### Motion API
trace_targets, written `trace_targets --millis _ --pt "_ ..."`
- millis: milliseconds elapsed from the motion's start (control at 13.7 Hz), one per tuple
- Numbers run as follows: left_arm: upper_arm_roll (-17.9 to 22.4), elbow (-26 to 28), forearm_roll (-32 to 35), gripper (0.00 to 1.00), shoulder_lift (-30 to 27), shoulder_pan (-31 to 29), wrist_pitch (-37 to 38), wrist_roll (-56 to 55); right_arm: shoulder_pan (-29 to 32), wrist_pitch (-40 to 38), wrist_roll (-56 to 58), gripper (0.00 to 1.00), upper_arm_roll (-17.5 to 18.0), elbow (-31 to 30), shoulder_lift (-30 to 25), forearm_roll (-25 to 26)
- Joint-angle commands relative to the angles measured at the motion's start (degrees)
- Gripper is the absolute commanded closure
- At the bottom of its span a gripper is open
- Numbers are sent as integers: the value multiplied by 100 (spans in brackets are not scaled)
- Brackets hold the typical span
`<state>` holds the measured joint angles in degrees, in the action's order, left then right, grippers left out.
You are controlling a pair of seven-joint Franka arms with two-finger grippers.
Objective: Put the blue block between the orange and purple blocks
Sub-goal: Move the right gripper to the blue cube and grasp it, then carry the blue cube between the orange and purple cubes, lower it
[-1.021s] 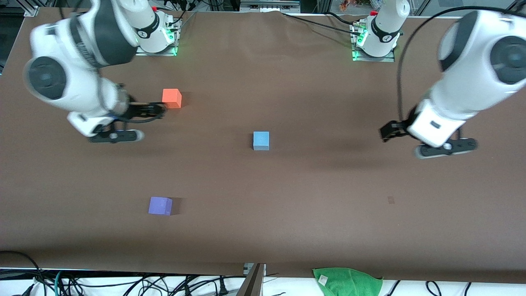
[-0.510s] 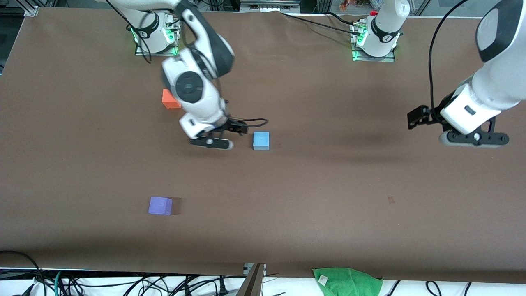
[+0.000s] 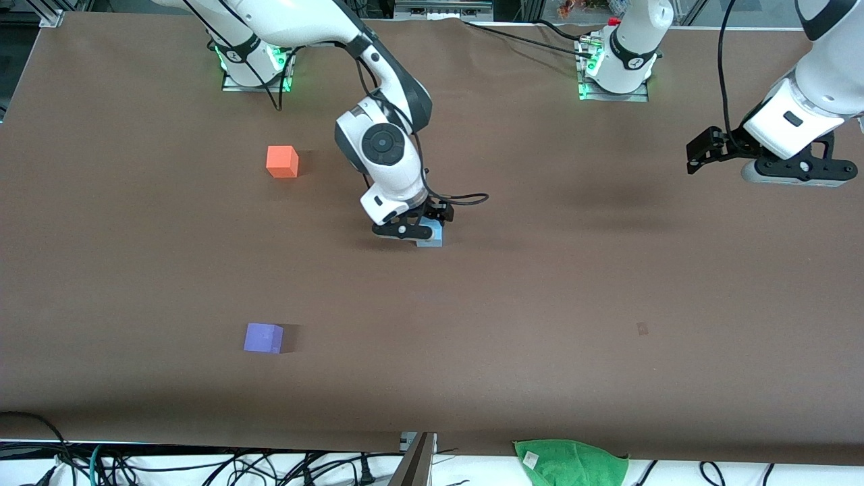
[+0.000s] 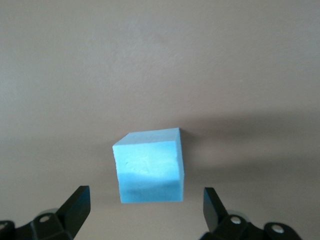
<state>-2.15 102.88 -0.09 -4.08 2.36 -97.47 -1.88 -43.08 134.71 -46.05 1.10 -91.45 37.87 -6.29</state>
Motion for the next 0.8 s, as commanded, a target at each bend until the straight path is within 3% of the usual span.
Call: trace_targets --millis 0,219,438,510,729 --pt "31 -479 -96 0 303 1 202 196 -235 221 -159 0 -101 269 291 285" --pt "-5 -480 -96 0 303 19 316 266 -227 257 -168 0 -110 268 581 593" --pt "-5 -480 -105 0 303 1 316 258 -218 327 -168 1 -110 268 669 594" --pt "-5 -488 -105 0 294 1 316 258 -218 354 -159 6 -110 268 678 594" --pt "13 -497 -105 0 285 -8 325 258 -156 345 -71 49 -119 321 626 568"
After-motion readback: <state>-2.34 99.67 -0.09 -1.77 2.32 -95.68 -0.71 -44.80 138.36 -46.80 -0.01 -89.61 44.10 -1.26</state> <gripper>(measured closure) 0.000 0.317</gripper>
